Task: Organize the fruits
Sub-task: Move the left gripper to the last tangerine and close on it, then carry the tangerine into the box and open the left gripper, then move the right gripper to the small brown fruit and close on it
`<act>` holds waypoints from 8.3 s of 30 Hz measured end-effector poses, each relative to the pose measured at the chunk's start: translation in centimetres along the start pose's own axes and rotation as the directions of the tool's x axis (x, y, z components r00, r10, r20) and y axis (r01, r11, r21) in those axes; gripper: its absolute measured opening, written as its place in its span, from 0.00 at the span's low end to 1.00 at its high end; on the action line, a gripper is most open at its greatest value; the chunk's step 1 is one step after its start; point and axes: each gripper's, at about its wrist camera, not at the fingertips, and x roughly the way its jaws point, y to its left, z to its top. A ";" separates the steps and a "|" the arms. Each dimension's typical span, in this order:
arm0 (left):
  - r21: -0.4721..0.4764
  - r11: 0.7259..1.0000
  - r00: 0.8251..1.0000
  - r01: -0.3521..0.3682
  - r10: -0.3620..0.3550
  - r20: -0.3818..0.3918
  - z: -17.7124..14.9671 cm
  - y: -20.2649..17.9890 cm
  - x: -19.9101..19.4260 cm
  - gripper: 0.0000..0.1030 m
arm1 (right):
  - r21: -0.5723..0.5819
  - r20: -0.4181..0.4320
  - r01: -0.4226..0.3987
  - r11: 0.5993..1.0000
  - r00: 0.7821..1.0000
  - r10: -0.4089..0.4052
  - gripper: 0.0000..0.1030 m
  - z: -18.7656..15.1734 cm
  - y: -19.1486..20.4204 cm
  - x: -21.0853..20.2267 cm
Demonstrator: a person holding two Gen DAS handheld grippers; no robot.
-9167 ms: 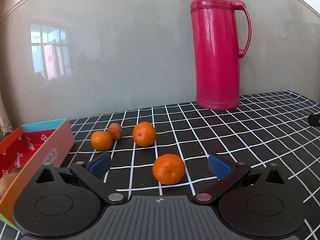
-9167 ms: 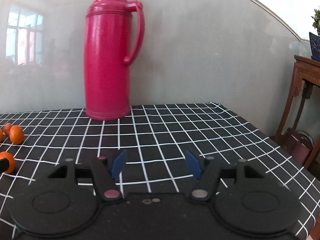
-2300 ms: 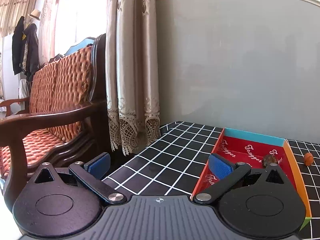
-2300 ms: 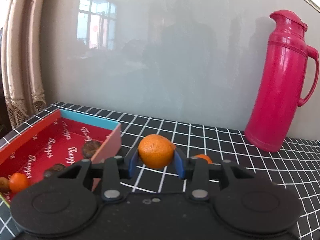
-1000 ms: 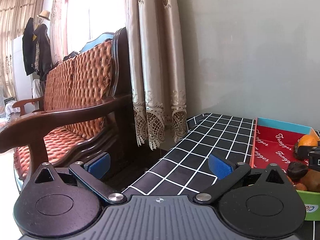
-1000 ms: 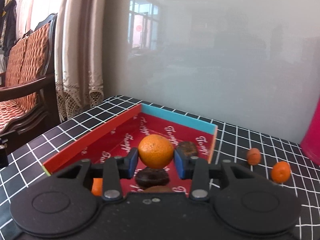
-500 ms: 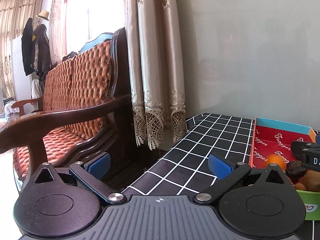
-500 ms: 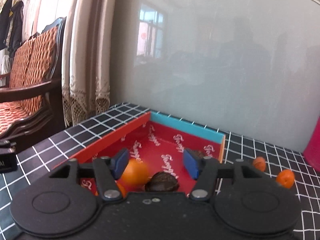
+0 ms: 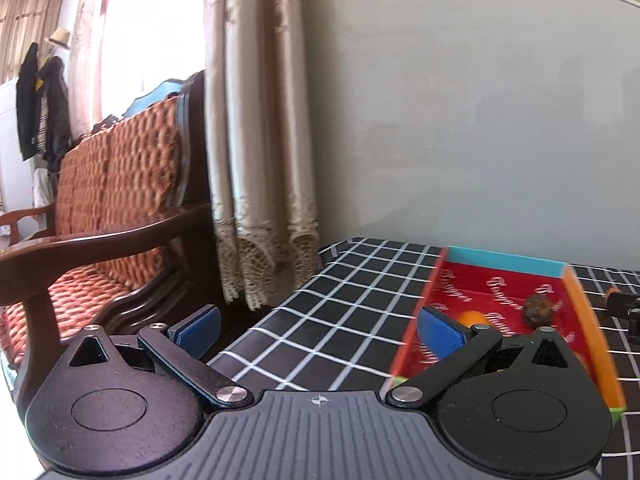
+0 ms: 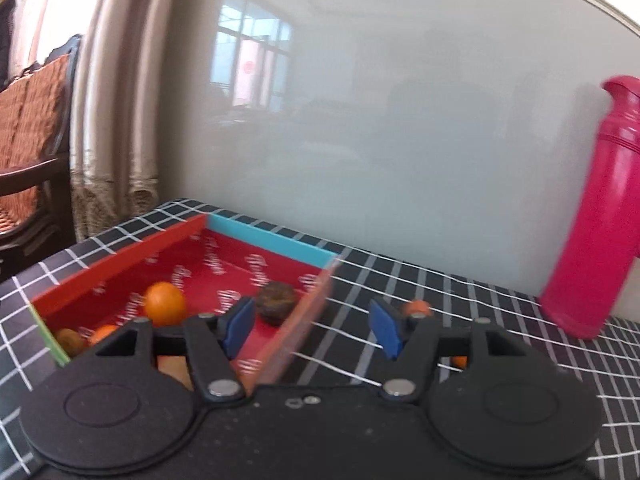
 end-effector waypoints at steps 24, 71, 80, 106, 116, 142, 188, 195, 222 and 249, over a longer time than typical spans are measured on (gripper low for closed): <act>0.107 0.964 0.968 0.245 -0.249 0.026 -0.1 -14.0 -4.3 1.00 | 0.263 -0.057 0.258 0.930 0.966 -0.252 0.66 -5.4 -18.3 -5.1; 0.188 0.858 0.877 0.477 -0.453 -0.159 -2.2 -36.1 0.8 0.87 | 0.396 -0.181 0.495 0.774 0.868 -0.463 0.66 -9.6 -32.1 -2.2; 0.175 0.858 0.867 0.483 -0.441 -0.232 -2.2 -37.1 2.4 0.67 | 0.354 -0.295 0.587 0.728 0.809 -0.509 0.68 -11.1 -34.6 -0.3; 0.178 0.841 0.852 0.511 -0.467 -0.237 -2.3 -36.5 1.9 0.37 | 0.350 -0.264 0.547 0.760 0.836 -0.480 0.69 -10.8 -33.7 -1.3; 0.131 0.855 0.857 0.501 -0.469 -0.214 -1.9 -36.2 2.9 0.57 | 0.345 -0.260 0.541 0.767 0.840 -0.476 0.69 -10.9 -33.8 -1.3; 0.186 0.854 0.874 0.486 -0.469 -0.127 0.5 -28.7 -2.2 0.41 | 0.333 -0.180 0.460 0.823 0.888 -0.424 0.69 -6.8 -28.0 -2.0; 0.100 0.987 0.992 0.122 -0.125 0.022 0.7 -7.9 0.1 1.00 | 0.127 -0.048 0.201 0.971 0.979 -0.197 0.76 -1.5 -8.7 0.7; 0.057 0.995 0.996 0.086 -0.088 0.016 0.5 -6.7 1.6 1.00 | 0.110 -0.049 0.186 0.976 0.982 -0.181 0.76 -1.7 -7.8 1.9; -0.011 1.000 0.999 0.015 -0.016 -0.029 -0.5 -2.9 6.1 1.00 | 0.119 -0.111 0.206 0.971 0.975 -0.193 0.73 -1.8 -6.0 8.6; -0.073 0.995 0.995 -0.074 0.069 -0.069 0.1 -0.7 9.8 1.00 | 0.148 -0.234 0.222 0.964 0.955 -0.184 0.27 -1.1 -7.1 15.6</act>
